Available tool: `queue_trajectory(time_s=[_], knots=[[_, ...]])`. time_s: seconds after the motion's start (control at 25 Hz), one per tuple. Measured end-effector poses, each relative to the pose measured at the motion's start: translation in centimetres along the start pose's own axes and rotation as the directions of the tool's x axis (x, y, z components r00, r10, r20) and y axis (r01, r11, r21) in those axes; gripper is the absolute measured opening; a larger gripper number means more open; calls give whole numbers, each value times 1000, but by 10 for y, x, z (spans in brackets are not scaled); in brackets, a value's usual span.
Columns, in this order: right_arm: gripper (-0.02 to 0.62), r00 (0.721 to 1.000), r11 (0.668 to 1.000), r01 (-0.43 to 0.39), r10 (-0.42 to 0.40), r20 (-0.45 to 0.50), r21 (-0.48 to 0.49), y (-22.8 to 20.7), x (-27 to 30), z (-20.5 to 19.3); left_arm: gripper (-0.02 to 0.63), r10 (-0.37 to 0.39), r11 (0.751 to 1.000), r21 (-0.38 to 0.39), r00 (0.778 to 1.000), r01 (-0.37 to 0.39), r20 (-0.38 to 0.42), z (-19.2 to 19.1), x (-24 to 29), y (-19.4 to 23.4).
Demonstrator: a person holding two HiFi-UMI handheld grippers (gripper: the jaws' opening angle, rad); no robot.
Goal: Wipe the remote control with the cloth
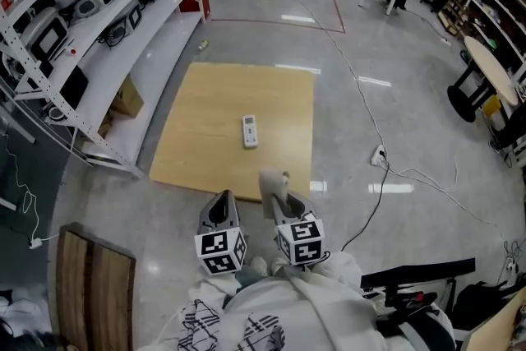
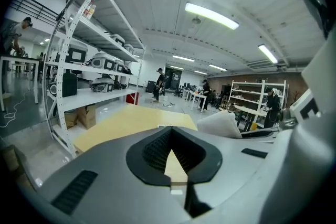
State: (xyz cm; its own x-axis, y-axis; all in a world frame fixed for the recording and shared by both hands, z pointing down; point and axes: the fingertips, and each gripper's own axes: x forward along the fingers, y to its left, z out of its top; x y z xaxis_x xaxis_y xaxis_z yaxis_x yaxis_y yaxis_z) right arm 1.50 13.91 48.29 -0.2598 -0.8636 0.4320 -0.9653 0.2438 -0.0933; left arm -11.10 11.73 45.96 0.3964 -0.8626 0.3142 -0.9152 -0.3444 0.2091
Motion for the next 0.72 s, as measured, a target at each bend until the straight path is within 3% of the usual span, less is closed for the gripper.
queue_trajectory(time_s=[0.72], knots=[[89, 1000, 1000, 1, -1, -13, -17, -8, 3, 0, 2, 2, 1000, -12, 1000, -2, 9, 5, 10, -5]])
